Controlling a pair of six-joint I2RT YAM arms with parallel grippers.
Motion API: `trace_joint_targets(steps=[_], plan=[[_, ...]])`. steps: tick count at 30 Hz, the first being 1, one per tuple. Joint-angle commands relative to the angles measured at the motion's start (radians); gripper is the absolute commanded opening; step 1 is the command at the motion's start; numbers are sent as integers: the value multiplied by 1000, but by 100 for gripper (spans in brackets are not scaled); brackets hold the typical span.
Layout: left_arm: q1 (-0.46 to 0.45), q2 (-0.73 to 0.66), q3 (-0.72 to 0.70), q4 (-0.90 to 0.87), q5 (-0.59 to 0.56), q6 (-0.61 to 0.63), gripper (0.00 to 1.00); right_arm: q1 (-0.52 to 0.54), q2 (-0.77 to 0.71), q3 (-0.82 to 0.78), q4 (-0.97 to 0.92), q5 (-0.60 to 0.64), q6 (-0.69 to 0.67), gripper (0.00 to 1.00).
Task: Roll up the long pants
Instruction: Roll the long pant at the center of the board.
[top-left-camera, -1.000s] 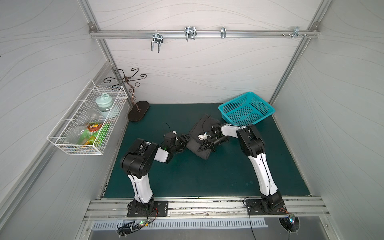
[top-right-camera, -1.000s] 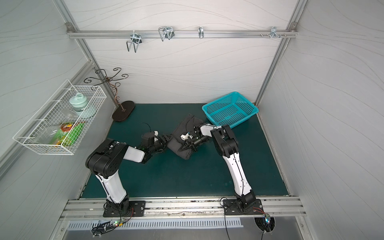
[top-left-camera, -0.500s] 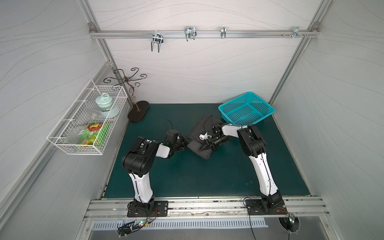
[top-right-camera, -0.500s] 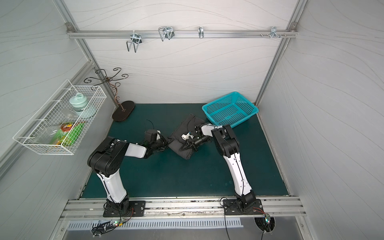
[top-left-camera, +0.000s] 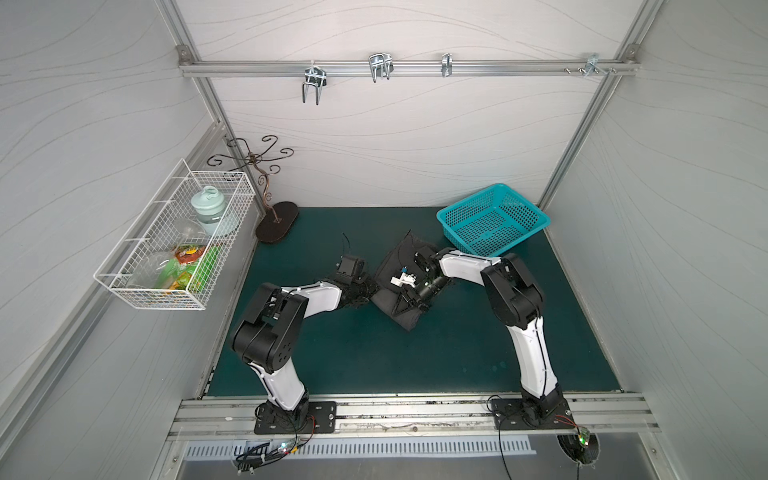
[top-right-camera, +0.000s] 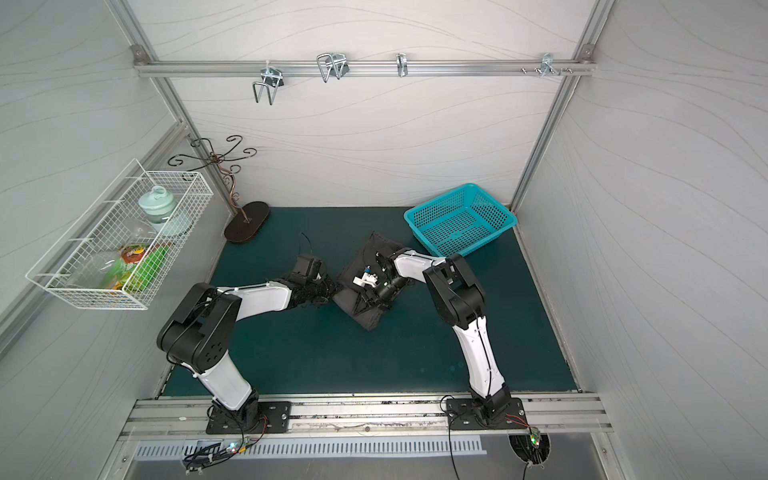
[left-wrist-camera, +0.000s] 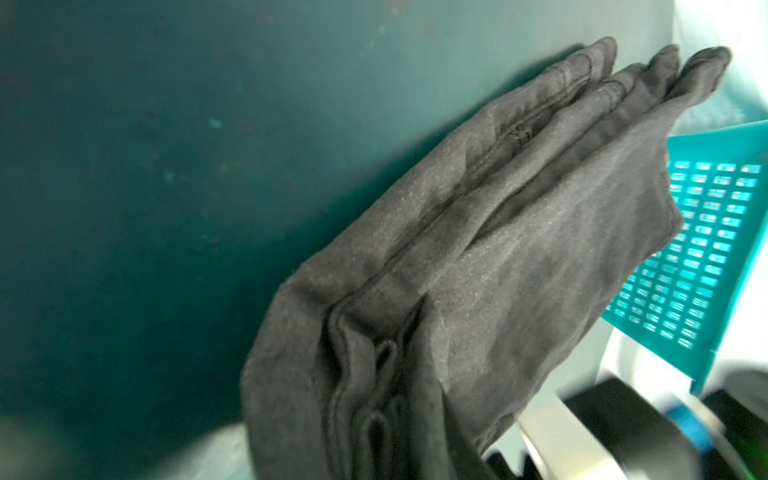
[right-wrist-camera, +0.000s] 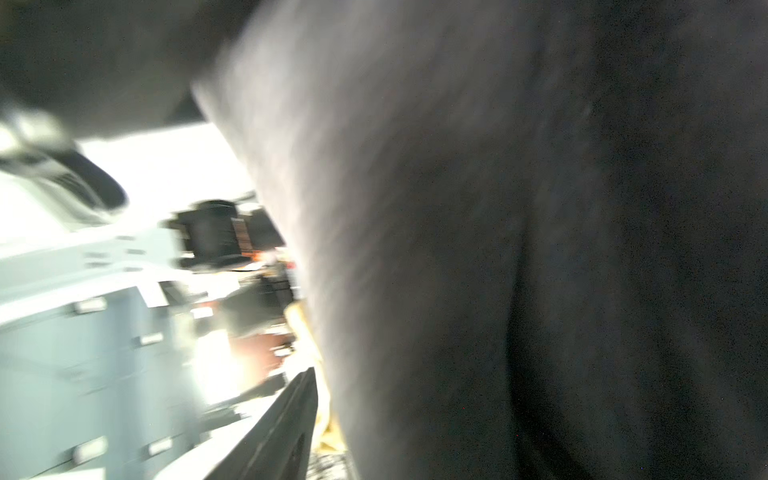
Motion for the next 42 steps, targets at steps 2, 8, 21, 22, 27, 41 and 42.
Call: trace_joint_targets(steps=[2,8,21,22,27,41,42], plan=[[25,-8,51,-122,-215,23,0,49,-143,-113,-132,454,44,67],[3,26,104,-166,-231,10,0,177,-373,-249,2,784,35,70],[-22,84,160,-190,-184,7,0,496,-423,-242,209,1280,-135,74],[-22,82,157,-192,-181,10,0,510,-406,-240,236,1303,-160,74],[-23,71,137,-195,-169,10,0,537,-316,-246,358,1412,-254,76],[-22,17,80,-216,-149,16,0,508,-116,-177,438,1478,-329,85],[-22,15,73,-215,-147,14,0,502,-105,-169,438,1480,-331,85]])
